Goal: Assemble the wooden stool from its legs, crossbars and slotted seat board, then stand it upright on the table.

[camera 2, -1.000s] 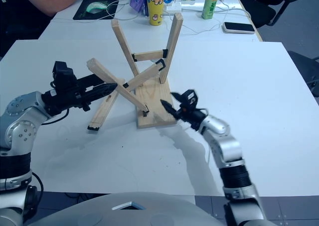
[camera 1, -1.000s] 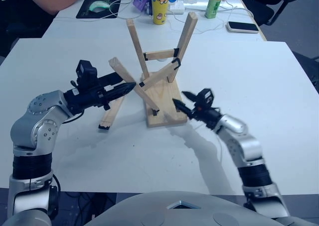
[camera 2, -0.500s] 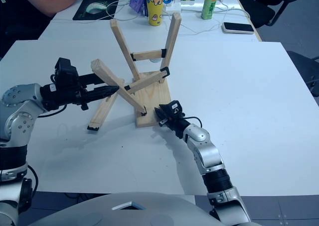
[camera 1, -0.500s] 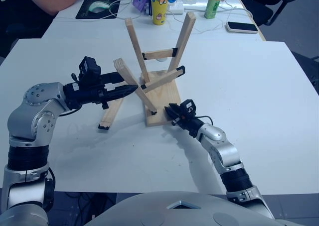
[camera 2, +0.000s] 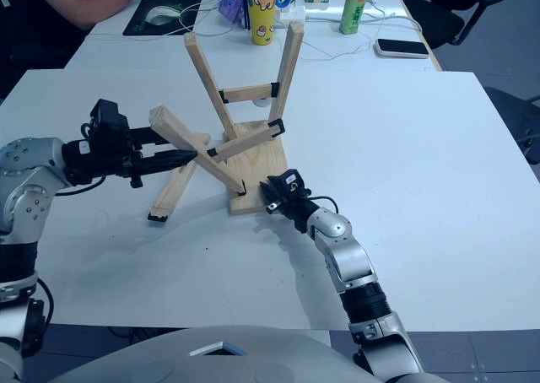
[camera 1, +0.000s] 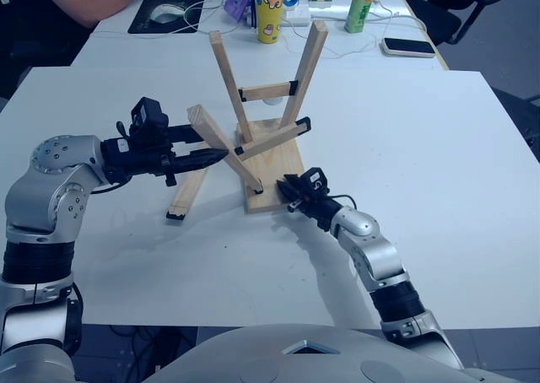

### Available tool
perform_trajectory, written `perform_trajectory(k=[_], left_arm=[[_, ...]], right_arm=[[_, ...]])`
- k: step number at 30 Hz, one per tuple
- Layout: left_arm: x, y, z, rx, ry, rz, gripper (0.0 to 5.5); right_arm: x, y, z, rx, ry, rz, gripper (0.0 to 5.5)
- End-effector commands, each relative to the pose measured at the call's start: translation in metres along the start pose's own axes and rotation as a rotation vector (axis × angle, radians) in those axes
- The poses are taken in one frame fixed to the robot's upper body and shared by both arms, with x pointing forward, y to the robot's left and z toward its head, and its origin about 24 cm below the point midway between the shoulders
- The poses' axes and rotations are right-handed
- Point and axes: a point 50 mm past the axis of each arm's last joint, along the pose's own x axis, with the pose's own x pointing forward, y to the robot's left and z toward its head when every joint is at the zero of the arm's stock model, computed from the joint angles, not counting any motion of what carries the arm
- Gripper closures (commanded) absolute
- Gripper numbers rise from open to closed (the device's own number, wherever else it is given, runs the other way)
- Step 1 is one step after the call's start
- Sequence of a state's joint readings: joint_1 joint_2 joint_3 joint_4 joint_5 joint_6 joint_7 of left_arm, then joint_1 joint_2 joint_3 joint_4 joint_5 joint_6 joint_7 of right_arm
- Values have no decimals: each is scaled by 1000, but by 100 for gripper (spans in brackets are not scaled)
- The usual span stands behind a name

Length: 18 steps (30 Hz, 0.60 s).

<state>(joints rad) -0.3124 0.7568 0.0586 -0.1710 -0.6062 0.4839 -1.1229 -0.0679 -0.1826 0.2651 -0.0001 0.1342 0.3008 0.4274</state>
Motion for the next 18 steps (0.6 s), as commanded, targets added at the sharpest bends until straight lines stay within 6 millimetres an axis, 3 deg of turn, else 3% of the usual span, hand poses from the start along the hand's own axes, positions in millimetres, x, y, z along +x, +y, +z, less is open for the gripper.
perform_trajectory(k=[1,8,12,18], left_arm=[[-1,4,0,8,55,8,348],[-4,12,11,44,61,8,348],[-5,9,2,45,127,-29,348],[-2,7,9,72,110,-31,348]], right_arm=[[-3,7,-34,49,173,19,437],[-3,9,-36,46,181,26,437],[-3,10,-37,43,185,27,437],[-4,10,-39,22,199,31,437]])
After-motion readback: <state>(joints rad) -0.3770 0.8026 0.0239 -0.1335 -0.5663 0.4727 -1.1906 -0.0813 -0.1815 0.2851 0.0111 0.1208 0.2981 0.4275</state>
